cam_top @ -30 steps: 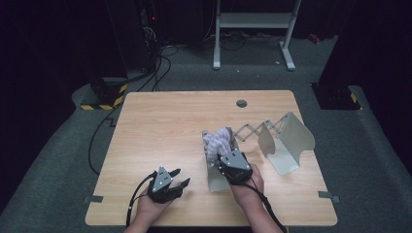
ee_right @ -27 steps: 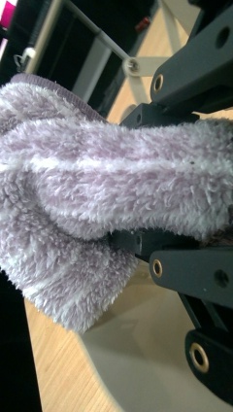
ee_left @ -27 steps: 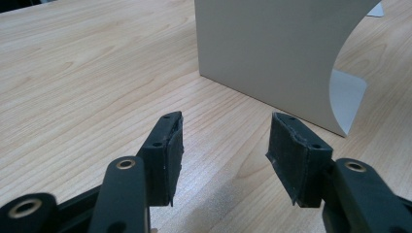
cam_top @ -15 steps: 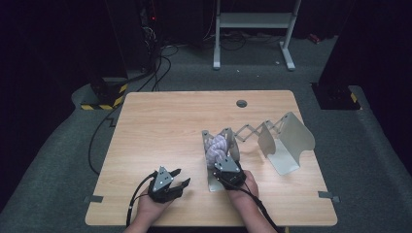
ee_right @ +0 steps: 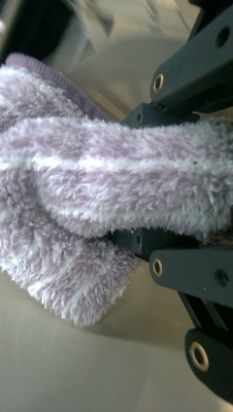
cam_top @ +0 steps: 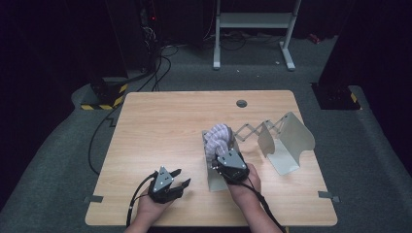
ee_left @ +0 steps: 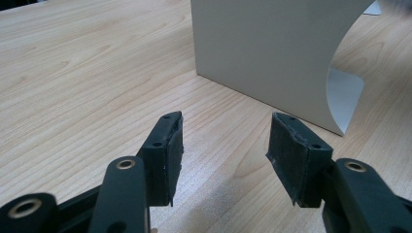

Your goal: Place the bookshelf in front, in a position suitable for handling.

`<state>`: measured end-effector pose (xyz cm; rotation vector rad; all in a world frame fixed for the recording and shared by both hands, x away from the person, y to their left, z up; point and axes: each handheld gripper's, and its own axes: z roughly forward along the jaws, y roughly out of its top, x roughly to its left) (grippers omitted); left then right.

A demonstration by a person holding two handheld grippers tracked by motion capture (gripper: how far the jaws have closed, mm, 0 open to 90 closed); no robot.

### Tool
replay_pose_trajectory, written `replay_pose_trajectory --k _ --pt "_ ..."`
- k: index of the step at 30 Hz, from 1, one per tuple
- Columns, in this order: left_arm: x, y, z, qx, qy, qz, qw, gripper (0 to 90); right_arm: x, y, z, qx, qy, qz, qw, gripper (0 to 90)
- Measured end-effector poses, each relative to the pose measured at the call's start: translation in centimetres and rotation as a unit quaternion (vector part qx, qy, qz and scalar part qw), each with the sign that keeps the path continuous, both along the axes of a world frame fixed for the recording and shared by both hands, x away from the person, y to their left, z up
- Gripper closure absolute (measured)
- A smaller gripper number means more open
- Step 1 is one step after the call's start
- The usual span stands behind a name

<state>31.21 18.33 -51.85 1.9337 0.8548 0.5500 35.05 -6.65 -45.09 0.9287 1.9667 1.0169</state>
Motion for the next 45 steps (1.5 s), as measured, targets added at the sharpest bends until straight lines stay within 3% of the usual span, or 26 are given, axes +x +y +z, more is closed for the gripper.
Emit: replay_pose_trajectory --k 3,7,11,13,15,16,19,22,26,27,30,32,39,45 --pt "0.0 0.0 0.0 0.000 0.000 -0.001 1.0000 46.7 0.0 -0.1 1.7 0.011 -0.019 -0.002 0.9997 58.4" --pt "0.0 0.0 0.0 -0.001 0.000 0.000 1.0000 46.8 0.1 0.1 1.3 0.003 -0.012 -0.001 0.9999 58.3" --pt "0.0 0.0 0.0 -0.001 0.001 -0.001 1.0000 46.7 0.6 0.3 -2.1 -0.017 0.036 0.000 0.9992 57.8" --pt "0.0 0.0 0.0 0.000 0.002 -0.002 1.0000 46.8 0.8 0.3 -3.3 -0.023 0.049 -0.003 0.9985 57.6" --pt "0.1 0.0 0.0 -0.001 0.002 -0.003 1.0000 46.8 0.8 0.3 -3.8 -0.025 0.055 -0.004 0.9982 57.7" --pt "0.1 0.0 0.0 -0.001 0.002 -0.003 1.0000 46.7 0.9 0.4 -4.8 -0.036 0.073 -0.002 0.9967 57.5" --pt "0.1 0.0 0.0 -0.001 0.002 -0.003 1.0000 46.7 0.9 0.5 -5.5 -0.042 0.082 -0.001 0.9957 57.6" --pt "0.1 0.0 -0.1 0.001 0.003 -0.004 1.0000 46.8 1.0 0.6 -6.7 -0.049 0.107 0.006 0.9930 57.6" --pt "0.0 -0.1 -0.1 0.002 0.004 -0.005 1.0000 46.7 0.8 0.3 -6.7 -0.044 0.112 0.010 0.9927 57.6" --pt "0.0 -0.2 -0.2 0.003 0.004 -0.005 1.0000 46.7 0.3 0.0 -6.2 -0.031 0.110 0.020 0.9932 57.5" --pt "0.0 -0.2 -0.1 0.000 0.004 -0.007 1.0000 46.7 -0.1 -0.3 -6.0 -0.023 0.106 0.031 0.9936 57.5" --pt "-0.1 -0.2 0.0 0.001 0.002 -0.007 1.0000 46.7 -0.3 -0.5 -6.2 -0.031 0.112 0.047 0.9921 57.8" --pt "-0.2 -0.1 0.2 -0.006 0.004 0.000 1.0000 46.7 0.1 -0.2 -6.7 -0.048 0.122 0.051 0.9901 57.3" --pt "-0.3 -0.4 0.1 -0.003 0.004 -0.005 1.0000 46.5 -0.2 0.0 -6.6 -0.036 0.126 0.062 0.9895 57.7"
